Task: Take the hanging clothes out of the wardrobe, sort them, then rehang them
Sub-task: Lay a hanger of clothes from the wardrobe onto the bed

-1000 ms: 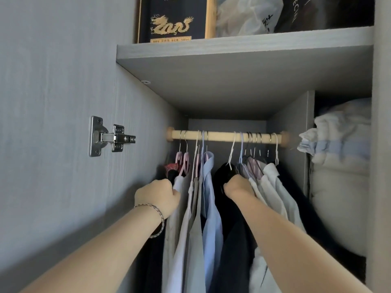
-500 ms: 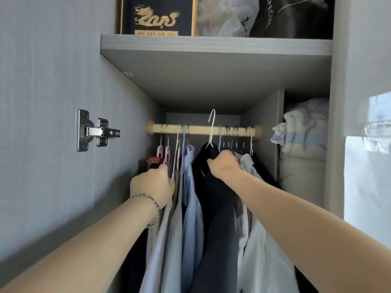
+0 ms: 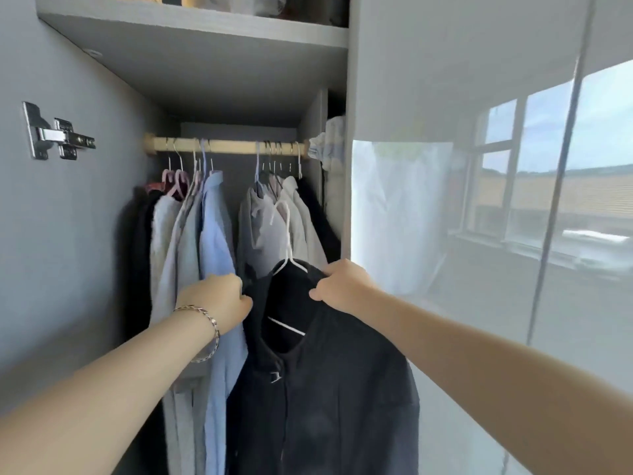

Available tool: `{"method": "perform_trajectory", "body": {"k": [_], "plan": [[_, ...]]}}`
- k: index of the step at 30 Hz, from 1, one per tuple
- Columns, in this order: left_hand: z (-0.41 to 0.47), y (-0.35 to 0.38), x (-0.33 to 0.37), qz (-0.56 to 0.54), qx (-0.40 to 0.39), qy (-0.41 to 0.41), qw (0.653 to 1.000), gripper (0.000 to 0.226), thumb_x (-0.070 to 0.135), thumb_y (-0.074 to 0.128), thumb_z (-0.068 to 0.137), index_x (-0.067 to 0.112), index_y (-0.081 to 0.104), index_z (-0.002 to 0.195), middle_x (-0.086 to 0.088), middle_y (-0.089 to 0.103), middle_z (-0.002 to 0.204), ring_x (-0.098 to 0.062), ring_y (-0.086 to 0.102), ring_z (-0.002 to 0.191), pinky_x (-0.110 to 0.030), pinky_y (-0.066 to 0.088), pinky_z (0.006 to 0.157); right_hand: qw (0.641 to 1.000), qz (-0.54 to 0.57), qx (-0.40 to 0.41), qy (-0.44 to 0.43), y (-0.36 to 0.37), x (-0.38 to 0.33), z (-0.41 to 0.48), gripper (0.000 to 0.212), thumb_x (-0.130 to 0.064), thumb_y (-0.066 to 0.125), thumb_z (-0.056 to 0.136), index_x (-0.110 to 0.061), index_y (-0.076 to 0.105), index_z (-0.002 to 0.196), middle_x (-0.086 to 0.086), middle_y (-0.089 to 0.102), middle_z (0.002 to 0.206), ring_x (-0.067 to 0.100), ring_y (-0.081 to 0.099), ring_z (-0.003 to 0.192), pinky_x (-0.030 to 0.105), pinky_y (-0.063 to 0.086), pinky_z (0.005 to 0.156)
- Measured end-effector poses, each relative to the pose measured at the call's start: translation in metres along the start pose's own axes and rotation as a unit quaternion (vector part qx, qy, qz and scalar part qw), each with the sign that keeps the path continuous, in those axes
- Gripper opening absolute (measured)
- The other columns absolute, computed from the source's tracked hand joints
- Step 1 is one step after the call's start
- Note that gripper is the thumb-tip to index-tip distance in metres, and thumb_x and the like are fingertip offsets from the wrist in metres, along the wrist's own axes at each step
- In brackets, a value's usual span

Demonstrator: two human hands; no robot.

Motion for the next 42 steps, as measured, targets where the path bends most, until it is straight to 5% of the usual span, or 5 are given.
{"method": "perform_trajectory", "body": {"k": [6, 15, 25, 31, 42], "plan": [[-0.082, 0.042, 0.093, -0.013, -0.083, 0.059, 0.995, 0.021, 0.024, 0.042, 0.090, 0.015, 0.049, 0.072, 0.002, 0.046, 0.069, -0.024, 0.051, 0.077, -0.024, 0.034, 0.060, 0.999, -0.039, -0.008, 0.028, -0.032, 0.089, -0.112, 0.037, -0.023, 0.061, 0.085, -0.018, 0.038, 0.056, -0.002, 0.042, 0.058, 0.015, 0.040, 0.053, 0.023, 0.029, 0.049], [-0.200, 0.087, 0.261, -0.142, -0.177, 0.268, 0.936, 0.020, 0.021, 0.042, 0.089, 0.015, 0.051, 0.072, -0.002, 0.058, 0.072, -0.027, 0.066, 0.081, -0.026, 0.044, 0.068, 0.967, -0.076, 0.132, 0.204, -0.110, 0.218, -0.295, 0.027, -0.041, 0.056, 0.088, -0.017, 0.054, 0.077, -0.004, 0.049, 0.062, 0.020, 0.051, 0.061, 0.024, 0.034, 0.052], [-0.400, 0.090, 0.421, -0.204, -0.231, 0.514, 0.800, 0.022, 0.025, 0.041, 0.089, 0.017, 0.050, 0.070, -0.004, 0.061, 0.074, -0.028, 0.064, 0.078, -0.031, 0.048, 0.071, 0.838, -0.113, 0.344, 0.408, -0.163, 0.296, -0.537, 0.041, -0.045, 0.054, 0.089, -0.022, 0.039, 0.059, -0.009, 0.046, 0.063, 0.012, 0.044, 0.056, 0.024, 0.029, 0.049], [-0.488, 0.101, 0.505, -0.195, -0.256, 0.579, 0.749, 0.019, 0.026, 0.042, 0.088, 0.016, 0.058, 0.084, -0.004, 0.067, 0.082, -0.026, 0.064, 0.083, -0.029, 0.047, 0.071, 0.749, -0.106, 0.427, 0.494, -0.197, 0.344, -0.662, 0.039, -0.042, 0.054, 0.088, -0.018, 0.040, 0.061, -0.007, 0.046, 0.066, 0.022, 0.050, 0.072, 0.026, 0.030, 0.050], [-0.670, 0.103, 0.706, -0.184, -0.311, 0.646, 0.672, 0.020, 0.019, 0.041, 0.084, 0.013, 0.059, 0.082, -0.003, 0.072, 0.072, -0.021, 0.070, 0.072, -0.031, 0.052, 0.073, 0.616, 0.021, 0.549, 0.564, -0.235, 0.493, -0.875, 0.028, -0.030, 0.059, 0.089, -0.013, 0.053, 0.068, -0.001, 0.048, 0.060, 0.016, 0.046, 0.058, 0.029, 0.034, 0.057]]}}
Point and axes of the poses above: each hand's wrist, its own z-axis towards the middle knuckle, its own y-axis out of the palm, x = y × z, the point moved 9 cm from there along z, towards the middle knuckle
